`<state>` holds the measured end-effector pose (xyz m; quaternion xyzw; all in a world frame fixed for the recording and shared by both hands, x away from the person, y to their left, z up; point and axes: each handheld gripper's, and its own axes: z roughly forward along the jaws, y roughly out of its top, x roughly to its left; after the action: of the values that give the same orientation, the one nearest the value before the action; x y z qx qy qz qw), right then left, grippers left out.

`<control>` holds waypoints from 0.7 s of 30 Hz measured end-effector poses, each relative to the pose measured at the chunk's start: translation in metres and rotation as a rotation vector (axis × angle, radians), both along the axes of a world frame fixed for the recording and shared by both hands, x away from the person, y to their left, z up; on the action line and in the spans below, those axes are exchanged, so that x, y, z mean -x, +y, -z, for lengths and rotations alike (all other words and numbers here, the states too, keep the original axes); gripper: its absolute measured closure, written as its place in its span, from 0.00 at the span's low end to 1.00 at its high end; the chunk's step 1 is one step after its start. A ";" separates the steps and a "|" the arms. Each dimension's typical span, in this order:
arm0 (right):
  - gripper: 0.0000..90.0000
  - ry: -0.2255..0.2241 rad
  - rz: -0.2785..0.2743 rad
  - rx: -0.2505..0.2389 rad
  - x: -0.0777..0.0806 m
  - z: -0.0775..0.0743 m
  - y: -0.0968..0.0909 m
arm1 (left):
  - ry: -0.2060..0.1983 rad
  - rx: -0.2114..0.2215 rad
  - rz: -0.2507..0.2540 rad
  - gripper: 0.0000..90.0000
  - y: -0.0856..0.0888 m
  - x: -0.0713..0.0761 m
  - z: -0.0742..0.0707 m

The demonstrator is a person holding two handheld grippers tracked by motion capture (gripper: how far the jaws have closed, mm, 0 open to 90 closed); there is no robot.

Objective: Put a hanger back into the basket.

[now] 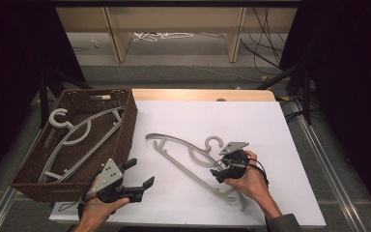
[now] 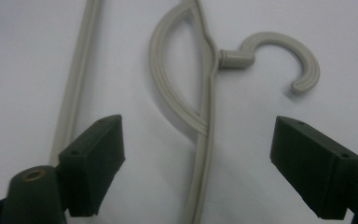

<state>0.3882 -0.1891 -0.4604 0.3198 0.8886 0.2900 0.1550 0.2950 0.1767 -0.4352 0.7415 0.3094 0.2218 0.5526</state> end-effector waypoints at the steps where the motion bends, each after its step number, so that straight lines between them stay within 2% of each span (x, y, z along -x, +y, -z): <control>1: 0.28 0.026 0.016 0.008 0.001 0.000 0.001 | 0.006 -0.002 0.005 0.18 -0.002 0.001 0.001; 4: 0.37 0.042 0.018 0.016 -0.003 -0.001 0.000 | 0.006 0.003 0.010 0.18 -0.002 0.001 0.000; 6: 0.39 0.057 0.007 0.025 -0.007 -0.001 0.000 | 0.006 0.001 0.007 0.18 -0.001 0.001 0.000; 8: 0.43 0.040 -0.007 0.028 -0.010 0.002 0.000 | 0.015 0.005 0.000 0.18 -0.001 0.001 0.001; 9: 0.46 0.107 0.007 0.048 -0.012 0.002 0.000 | 0.010 0.002 0.002 0.18 -0.001 0.000 0.000; 13: 0.54 0.156 0.010 0.080 -0.015 0.007 0.000 | 0.015 0.008 0.003 0.18 -0.002 0.001 0.000; 14: 0.57 0.166 0.010 0.085 -0.016 0.007 0.000 | 0.005 0.002 0.009 0.18 -0.001 0.000 0.000; 17: 0.65 0.177 -0.005 0.084 -0.017 0.006 0.002 | 0.013 0.005 0.015 0.18 -0.002 0.000 0.001; 21: 0.71 0.199 0.015 0.098 -0.020 0.006 0.004 | 0.024 0.006 0.010 0.18 -0.003 0.001 0.001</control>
<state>0.4081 -0.1849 -0.4659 0.3456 0.9103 0.2117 0.0838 0.2941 0.1741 -0.4360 0.7439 0.3129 0.2092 0.5523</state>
